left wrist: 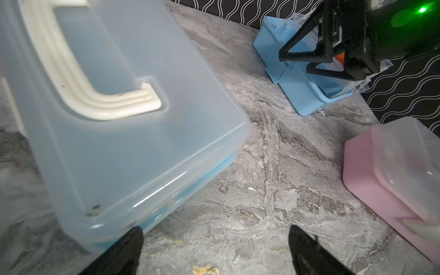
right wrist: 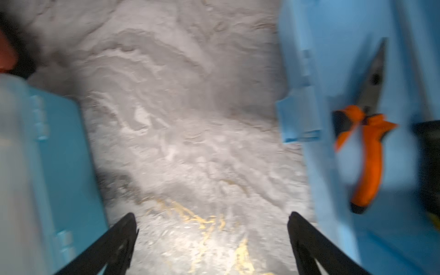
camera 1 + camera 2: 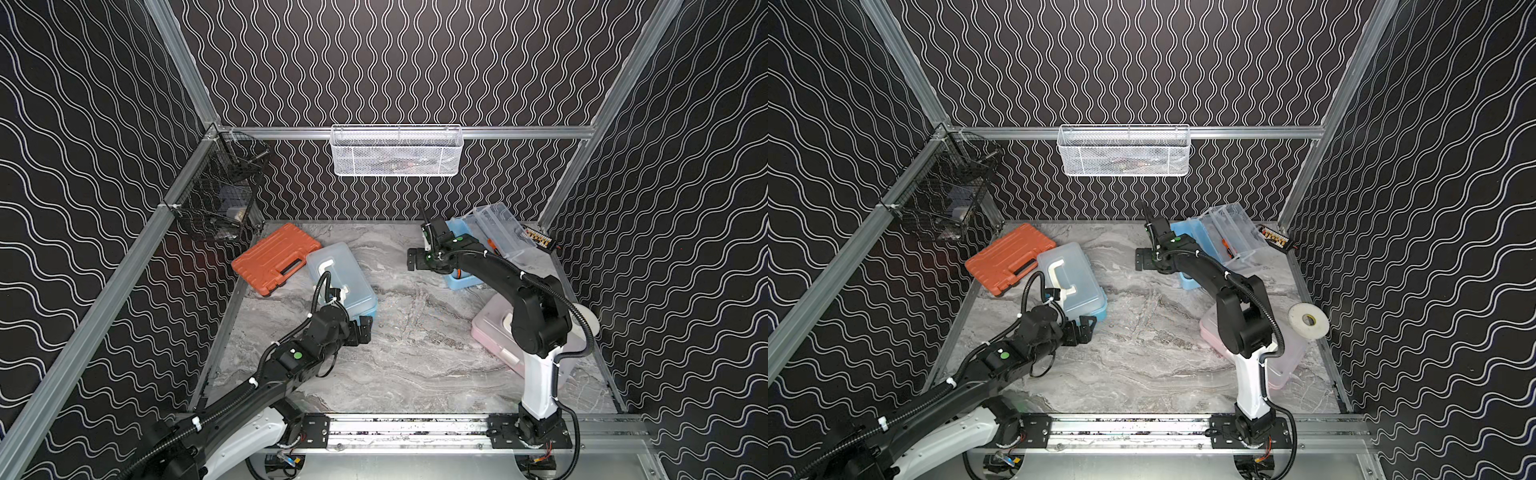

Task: Close toolboxes
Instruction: Move the toolbox to the center of the board.

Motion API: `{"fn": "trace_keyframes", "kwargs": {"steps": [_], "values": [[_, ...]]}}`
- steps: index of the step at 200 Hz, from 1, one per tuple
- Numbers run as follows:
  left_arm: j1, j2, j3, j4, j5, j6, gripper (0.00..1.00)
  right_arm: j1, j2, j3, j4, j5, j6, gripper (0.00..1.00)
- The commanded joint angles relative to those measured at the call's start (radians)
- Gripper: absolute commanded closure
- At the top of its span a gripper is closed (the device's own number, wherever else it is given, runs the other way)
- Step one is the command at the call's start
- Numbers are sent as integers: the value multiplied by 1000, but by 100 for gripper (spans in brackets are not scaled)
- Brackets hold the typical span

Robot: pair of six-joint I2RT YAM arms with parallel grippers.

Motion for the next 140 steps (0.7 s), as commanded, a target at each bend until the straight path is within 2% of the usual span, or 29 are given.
{"fn": "trace_keyframes", "kwargs": {"steps": [1, 25, 46, 81, 100, 130, 140], "values": [[-15, 24, 28, 77, 33, 31, 1, -37, -7, -21, -38, 92, -30, 1], [-73, 27, 56, 62, -14, 59, 1, -83, -6, -38, -24, 134, -48, 1], [-114, 36, 64, 56, -29, 74, 1, -120, 20, -31, -38, 118, -55, 2], [-165, 73, 35, 94, -25, 52, 1, -136, 43, -56, -13, 89, -85, 10], [-202, 108, 23, 112, -28, 32, 1, -139, 57, -58, -2, 73, -96, 23], [-217, 151, -14, 127, -64, 0, 1, -142, 85, -51, -2, 57, -111, 29], [-215, 157, -33, 138, -99, -3, 1, -142, 93, -50, -3, 50, -117, 37]]}}
